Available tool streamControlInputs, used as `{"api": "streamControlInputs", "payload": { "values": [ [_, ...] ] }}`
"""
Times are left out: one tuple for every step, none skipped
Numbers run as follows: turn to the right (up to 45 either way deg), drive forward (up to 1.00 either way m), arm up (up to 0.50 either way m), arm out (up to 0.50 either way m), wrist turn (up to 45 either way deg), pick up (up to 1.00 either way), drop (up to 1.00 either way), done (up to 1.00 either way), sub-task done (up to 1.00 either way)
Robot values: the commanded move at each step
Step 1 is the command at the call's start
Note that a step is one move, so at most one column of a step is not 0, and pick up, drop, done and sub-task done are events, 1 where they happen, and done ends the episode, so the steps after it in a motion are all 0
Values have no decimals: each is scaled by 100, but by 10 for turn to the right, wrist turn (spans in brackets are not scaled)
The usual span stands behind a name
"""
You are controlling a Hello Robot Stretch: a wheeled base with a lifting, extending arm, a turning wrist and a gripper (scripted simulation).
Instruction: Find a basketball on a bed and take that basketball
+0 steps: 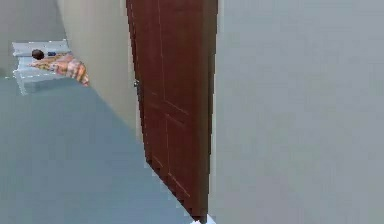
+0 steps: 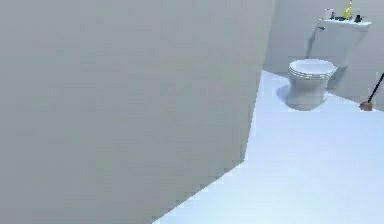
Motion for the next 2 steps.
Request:
{"api": "streamControlInputs", "payload": {
  "values": [
    [-390, 0, 0, 0, 0, 0, 0, 0, 0],
    [0, 100, 0, 0, 0, 0, 0, 0, 0]
  ]
}}
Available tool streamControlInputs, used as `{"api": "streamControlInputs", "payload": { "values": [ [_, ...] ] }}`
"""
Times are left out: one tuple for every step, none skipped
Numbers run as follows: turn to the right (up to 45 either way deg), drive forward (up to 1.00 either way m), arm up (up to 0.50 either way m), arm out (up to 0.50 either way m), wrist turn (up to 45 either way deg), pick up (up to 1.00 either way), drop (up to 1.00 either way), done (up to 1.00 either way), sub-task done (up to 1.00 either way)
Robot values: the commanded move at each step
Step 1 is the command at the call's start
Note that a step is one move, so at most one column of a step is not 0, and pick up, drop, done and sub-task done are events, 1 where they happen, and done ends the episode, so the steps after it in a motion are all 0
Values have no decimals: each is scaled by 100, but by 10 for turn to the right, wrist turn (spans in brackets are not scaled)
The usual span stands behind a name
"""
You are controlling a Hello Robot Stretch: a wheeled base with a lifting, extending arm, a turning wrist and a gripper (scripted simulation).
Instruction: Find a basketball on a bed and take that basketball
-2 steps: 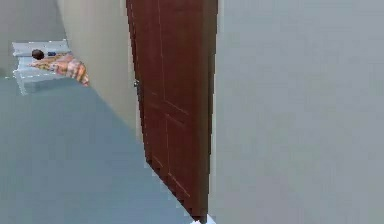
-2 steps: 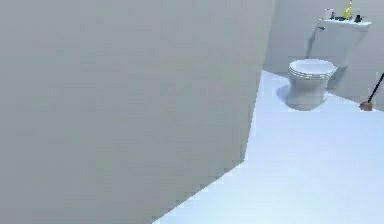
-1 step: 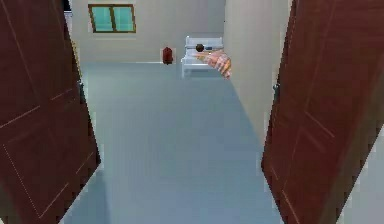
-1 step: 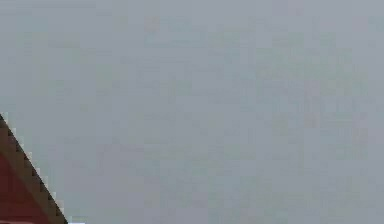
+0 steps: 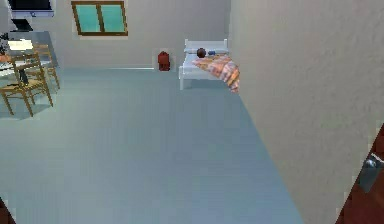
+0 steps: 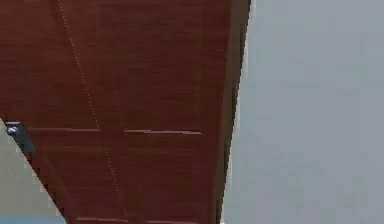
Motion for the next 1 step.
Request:
{"api": "streamControlInputs", "payload": {
  "values": [
    [0, 100, 0, 0, 0, 0, 0, 0, 0]
  ]
}}
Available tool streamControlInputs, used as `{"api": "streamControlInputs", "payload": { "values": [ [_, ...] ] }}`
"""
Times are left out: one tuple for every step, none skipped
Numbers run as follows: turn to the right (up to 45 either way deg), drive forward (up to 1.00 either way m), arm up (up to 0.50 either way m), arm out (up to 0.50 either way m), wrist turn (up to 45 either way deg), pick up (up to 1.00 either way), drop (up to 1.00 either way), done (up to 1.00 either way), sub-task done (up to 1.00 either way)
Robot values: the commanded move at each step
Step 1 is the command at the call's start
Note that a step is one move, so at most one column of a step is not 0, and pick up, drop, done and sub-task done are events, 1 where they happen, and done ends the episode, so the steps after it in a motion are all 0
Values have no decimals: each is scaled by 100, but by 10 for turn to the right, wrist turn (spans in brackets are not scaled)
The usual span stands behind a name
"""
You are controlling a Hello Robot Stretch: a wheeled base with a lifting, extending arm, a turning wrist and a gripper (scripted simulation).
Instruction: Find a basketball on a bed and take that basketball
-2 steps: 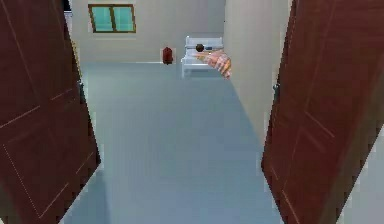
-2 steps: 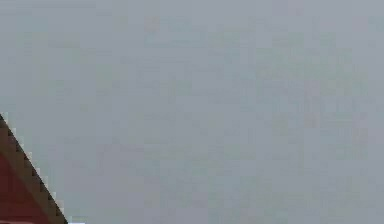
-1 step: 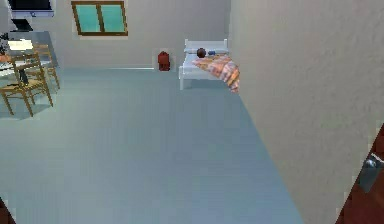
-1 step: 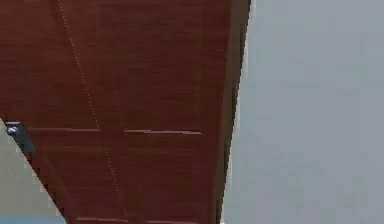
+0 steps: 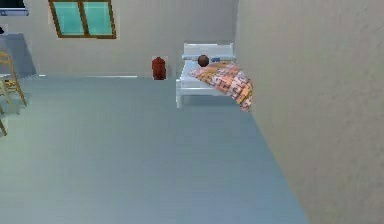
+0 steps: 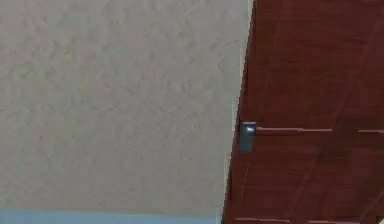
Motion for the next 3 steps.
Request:
{"api": "streamControlInputs", "payload": {
  "values": [
    [0, 100, 0, 0, 0, 0, 0, 0, 0],
    [0, 100, 0, 0, 0, 0, 0, 0, 0],
    [0, 65, 0, 0, 0, 0, 0, 0, 0]
  ]
}}
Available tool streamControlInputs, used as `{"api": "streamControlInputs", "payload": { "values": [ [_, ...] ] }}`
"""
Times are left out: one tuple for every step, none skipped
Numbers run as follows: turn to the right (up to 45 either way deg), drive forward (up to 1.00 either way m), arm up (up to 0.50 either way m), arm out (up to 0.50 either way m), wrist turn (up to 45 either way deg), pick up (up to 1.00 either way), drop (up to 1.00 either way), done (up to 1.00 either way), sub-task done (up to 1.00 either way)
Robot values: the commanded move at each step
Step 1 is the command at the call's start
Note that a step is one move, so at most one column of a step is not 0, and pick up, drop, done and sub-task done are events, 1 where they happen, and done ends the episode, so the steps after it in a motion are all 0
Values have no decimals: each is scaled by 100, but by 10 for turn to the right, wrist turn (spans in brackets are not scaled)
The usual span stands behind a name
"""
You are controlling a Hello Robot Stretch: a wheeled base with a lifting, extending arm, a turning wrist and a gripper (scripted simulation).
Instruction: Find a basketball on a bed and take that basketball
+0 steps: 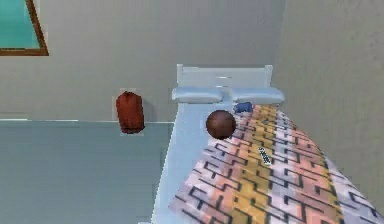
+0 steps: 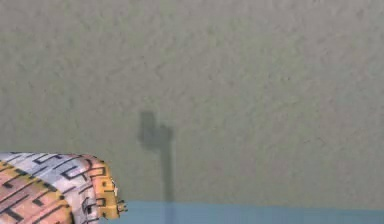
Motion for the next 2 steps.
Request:
{"api": "streamControlInputs", "payload": {
  "values": [
    [-450, 0, 0, 0, 0, 0, 0, 0, 0],
    [-150, 0, 0, 0, 0, 0, 0, 0, 0]
  ]
}}
